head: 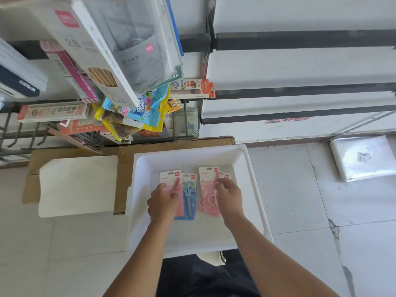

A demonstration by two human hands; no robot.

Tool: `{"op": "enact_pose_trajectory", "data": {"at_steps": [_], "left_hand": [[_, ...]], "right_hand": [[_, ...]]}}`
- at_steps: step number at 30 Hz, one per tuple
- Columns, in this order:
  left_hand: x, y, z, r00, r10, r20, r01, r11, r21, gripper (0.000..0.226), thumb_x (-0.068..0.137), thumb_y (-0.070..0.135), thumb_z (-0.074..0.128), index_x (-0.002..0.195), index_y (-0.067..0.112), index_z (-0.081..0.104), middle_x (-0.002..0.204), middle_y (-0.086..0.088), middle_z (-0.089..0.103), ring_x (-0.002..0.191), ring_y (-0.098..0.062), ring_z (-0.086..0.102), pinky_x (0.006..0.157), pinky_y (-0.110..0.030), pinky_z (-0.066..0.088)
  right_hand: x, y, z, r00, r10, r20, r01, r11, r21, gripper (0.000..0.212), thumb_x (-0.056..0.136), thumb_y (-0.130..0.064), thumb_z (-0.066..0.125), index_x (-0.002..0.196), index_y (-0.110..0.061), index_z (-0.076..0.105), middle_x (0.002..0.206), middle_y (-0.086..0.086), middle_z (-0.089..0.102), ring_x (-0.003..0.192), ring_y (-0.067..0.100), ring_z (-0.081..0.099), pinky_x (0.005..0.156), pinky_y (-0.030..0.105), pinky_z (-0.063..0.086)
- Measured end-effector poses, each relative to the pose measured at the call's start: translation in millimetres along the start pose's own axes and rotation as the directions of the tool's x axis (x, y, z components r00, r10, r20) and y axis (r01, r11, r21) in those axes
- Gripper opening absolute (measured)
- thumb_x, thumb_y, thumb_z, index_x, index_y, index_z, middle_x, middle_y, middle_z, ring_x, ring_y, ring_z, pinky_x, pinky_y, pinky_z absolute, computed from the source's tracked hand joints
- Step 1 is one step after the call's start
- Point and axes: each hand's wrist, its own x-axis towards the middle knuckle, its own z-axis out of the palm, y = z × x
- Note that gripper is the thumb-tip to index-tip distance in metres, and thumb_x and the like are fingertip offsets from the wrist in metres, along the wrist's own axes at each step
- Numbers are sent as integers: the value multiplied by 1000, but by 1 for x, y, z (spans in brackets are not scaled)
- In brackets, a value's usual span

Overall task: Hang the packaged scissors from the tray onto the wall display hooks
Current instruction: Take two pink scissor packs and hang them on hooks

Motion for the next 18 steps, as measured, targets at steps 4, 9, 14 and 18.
{"op": "enact_pose_trajectory", "data": {"at_steps": [4,9,14,18], "left_hand": [[19,4,20,996,-72,51,62,980,189,75,81,53,71,142,22,39,129,-14,52,122,-36,53,97,-46,47],[32,7,27,996,-86,32,83,994,74,92,75,46,81,148,34,24,125,-16,43,121,-37,49,102,-48,44],[32,6,22,992,-111,52,111,994,12,100,77,37,81,150,32,13,112,-9,45,112,-35,57,88,-42,49],[28,-2,17,996,-60,67,74,969,-234,56,78,10,77,127,21,52,114,-2,69,98,-26,67,66,-31,54]], "right_hand": [[20,9,15,999,48,-23,-52,982,-183,44,94,-23,52,137,-22,58,124,-4,66,105,26,70,90,45,60],[29,21,23,994,38,-99,-80,884,-461,59,89,-26,61,146,-16,46,140,8,51,126,31,50,104,45,48],[31,28,30,998,36,-43,-54,807,-588,74,83,-31,74,145,-16,37,133,10,48,124,32,47,103,43,43],[31,23,28,997,56,-60,-81,794,-603,90,82,-25,77,153,-15,23,137,15,43,131,36,41,111,43,35]]}}
